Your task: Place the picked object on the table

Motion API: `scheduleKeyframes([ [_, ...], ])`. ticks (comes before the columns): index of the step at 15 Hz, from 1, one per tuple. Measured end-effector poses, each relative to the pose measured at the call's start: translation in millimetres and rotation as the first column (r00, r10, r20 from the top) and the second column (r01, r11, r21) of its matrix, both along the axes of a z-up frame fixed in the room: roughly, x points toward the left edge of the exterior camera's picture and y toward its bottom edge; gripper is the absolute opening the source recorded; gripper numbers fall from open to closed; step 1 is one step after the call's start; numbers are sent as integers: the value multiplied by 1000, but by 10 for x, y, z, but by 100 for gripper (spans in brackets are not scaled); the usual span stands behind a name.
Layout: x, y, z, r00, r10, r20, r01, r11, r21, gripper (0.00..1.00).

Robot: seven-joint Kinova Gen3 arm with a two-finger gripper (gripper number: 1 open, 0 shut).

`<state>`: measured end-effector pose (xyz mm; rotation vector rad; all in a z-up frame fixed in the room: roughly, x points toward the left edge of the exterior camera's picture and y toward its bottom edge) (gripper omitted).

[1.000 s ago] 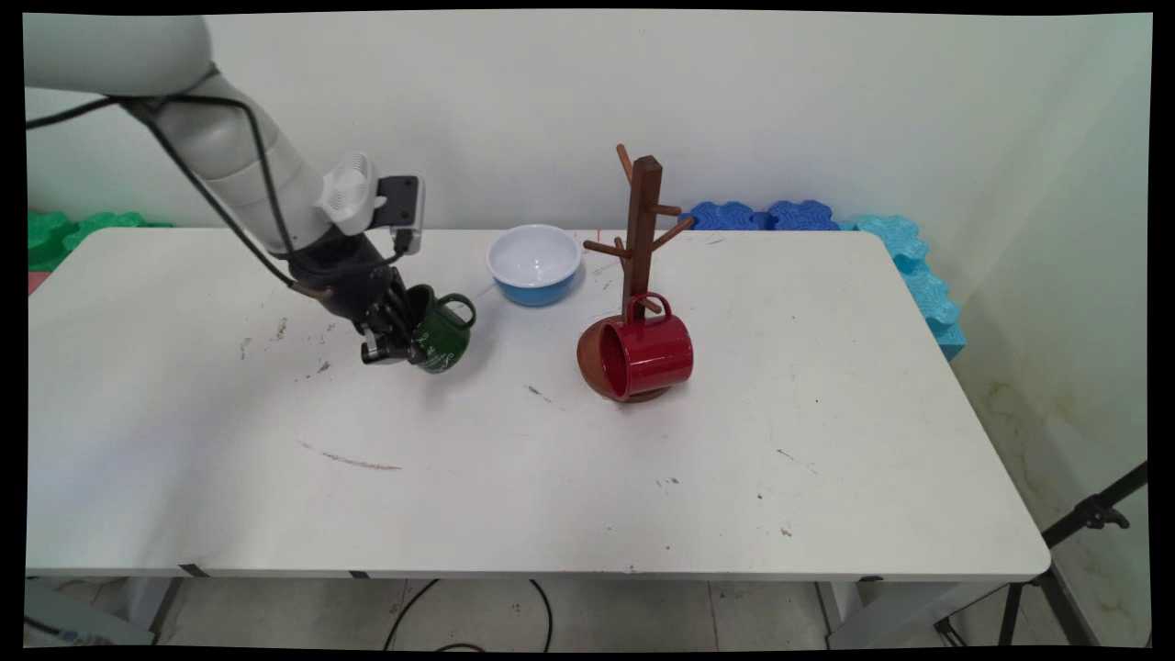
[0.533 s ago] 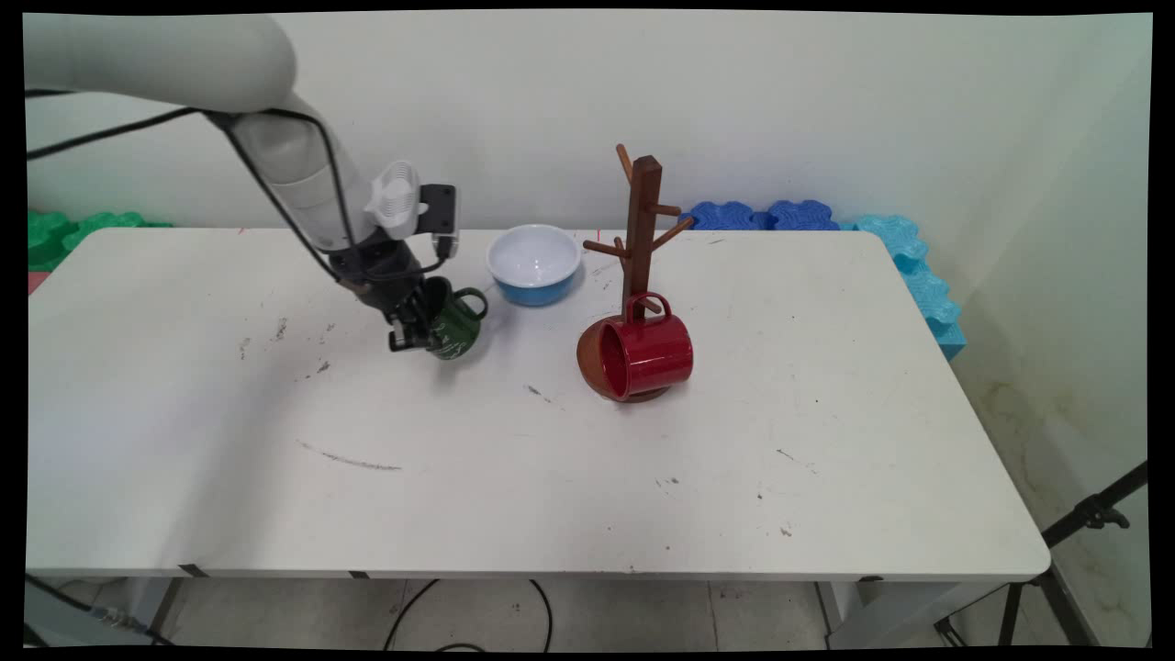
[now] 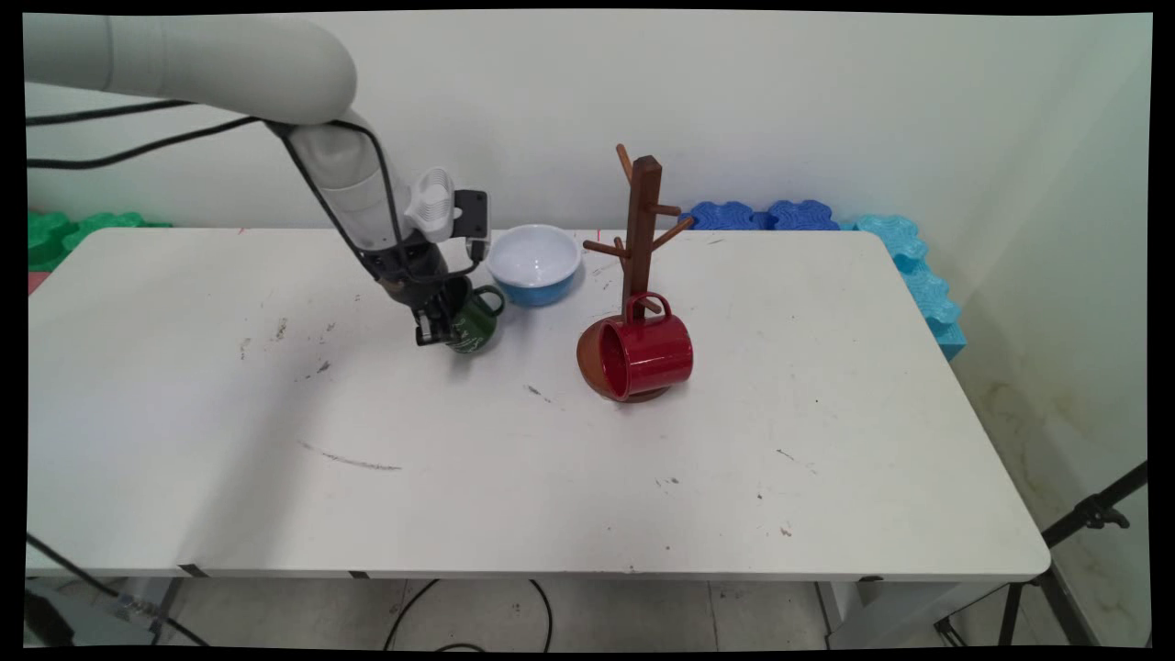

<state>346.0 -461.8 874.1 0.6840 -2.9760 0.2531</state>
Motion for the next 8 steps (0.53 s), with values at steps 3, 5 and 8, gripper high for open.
scheduleKeyframes([
  [3,-58,-66,-51,1000,-2,6,2,1000,1,0],
  [5,-93,-96,-74,1000,-4,7,4,1000,2,0],
  [8,-139,-119,-101,1000,-9,5,9,1000,3,100],
])
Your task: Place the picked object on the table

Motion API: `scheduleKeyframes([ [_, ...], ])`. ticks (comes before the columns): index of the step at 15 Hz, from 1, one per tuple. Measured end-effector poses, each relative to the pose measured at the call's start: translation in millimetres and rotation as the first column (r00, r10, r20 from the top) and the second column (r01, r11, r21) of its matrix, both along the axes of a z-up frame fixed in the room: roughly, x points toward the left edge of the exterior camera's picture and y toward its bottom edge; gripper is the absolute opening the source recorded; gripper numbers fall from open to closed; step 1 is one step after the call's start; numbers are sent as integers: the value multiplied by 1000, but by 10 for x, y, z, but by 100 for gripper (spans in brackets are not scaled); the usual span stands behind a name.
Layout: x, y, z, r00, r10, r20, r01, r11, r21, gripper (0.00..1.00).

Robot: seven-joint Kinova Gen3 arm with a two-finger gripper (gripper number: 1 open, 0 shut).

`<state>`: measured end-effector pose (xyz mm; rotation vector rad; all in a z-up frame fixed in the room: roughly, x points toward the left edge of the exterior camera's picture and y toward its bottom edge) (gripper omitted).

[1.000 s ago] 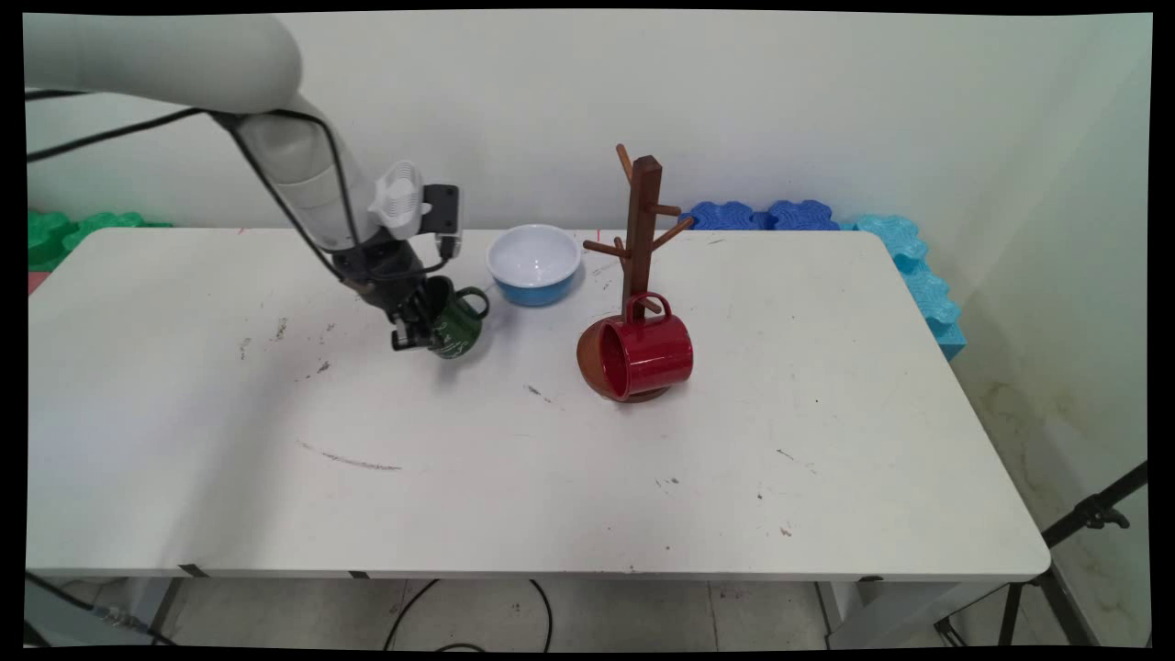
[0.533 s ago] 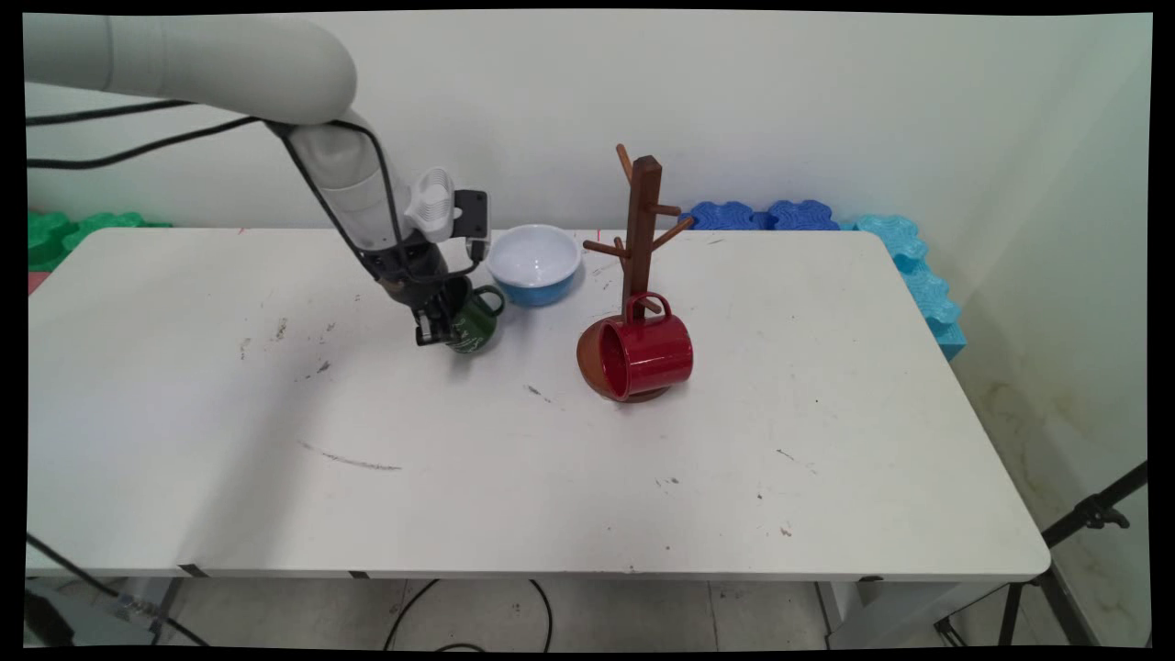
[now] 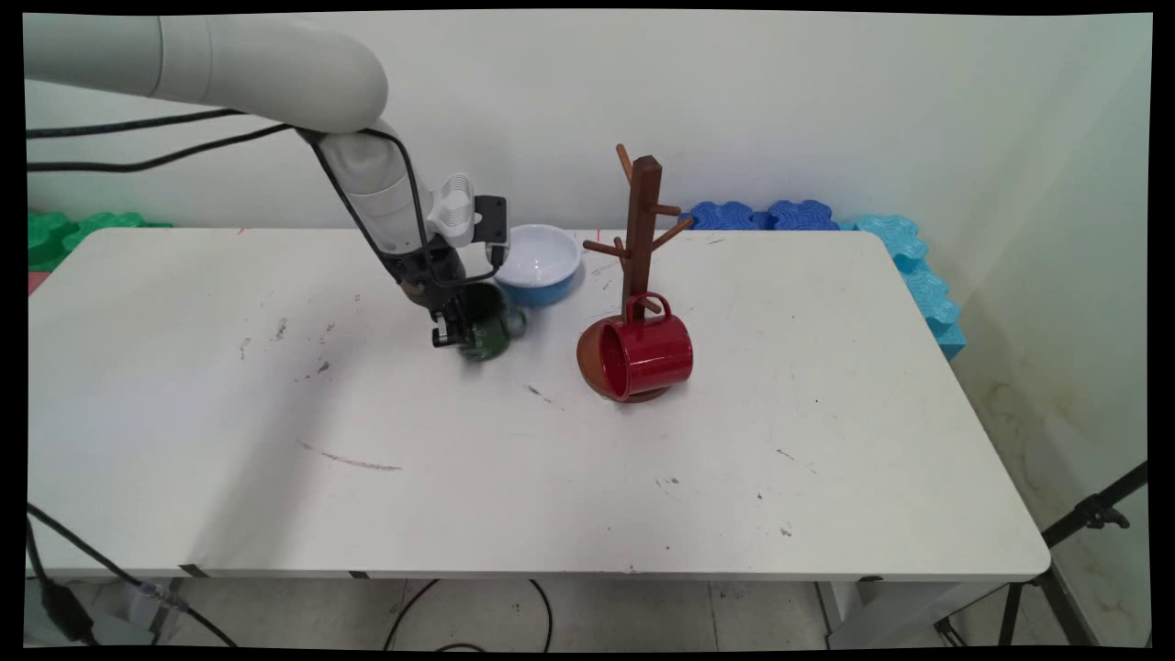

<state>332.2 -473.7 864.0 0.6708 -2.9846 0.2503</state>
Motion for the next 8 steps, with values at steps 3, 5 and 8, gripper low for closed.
scheduleKeyframes([
  [3,-39,2,-25,1000,-5,-7,5,1000,4,100],
  [5,-55,11,-36,1000,-7,-12,7,1000,5,100],
  [8,-70,34,-37,1000,-9,-26,9,1000,6,100],
])
